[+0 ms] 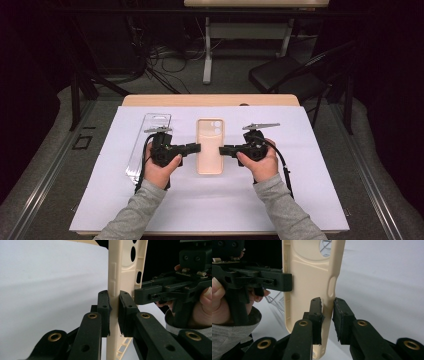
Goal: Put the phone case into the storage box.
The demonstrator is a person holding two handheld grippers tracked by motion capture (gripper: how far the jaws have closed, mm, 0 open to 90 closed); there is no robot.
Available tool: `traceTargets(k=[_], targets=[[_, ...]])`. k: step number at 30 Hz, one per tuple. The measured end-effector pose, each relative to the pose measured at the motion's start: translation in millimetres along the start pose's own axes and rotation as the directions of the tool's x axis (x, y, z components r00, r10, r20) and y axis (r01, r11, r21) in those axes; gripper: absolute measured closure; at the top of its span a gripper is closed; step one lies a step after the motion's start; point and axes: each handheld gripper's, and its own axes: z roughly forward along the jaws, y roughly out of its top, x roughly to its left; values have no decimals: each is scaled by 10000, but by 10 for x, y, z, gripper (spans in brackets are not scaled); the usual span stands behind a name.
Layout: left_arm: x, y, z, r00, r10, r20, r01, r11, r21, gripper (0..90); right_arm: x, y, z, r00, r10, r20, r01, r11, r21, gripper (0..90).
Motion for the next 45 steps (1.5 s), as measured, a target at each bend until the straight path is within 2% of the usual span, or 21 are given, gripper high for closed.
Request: traceTargets(k=[10,26,35,45], targets=[[-7,-8,10,10000,11,34,-11,10000,-30,816,-26,-7,14,9994,317,-136,-316,9995,39,766],[-11,-3,-2,10000,-33,80,34,9999,-125,816,-46,-12,28,9989,428,-179,-428,9991,36,735],[-24,-15,26,9999,-7,114,7,10000,-16,816,-39,-15,33,9985,443,-331,-443,9990,22,742],[-13,-12,18,9999,-43,118,43,10000,-10,815,-61,-18,28,9982,520,-309,-519,9986,58,791]])
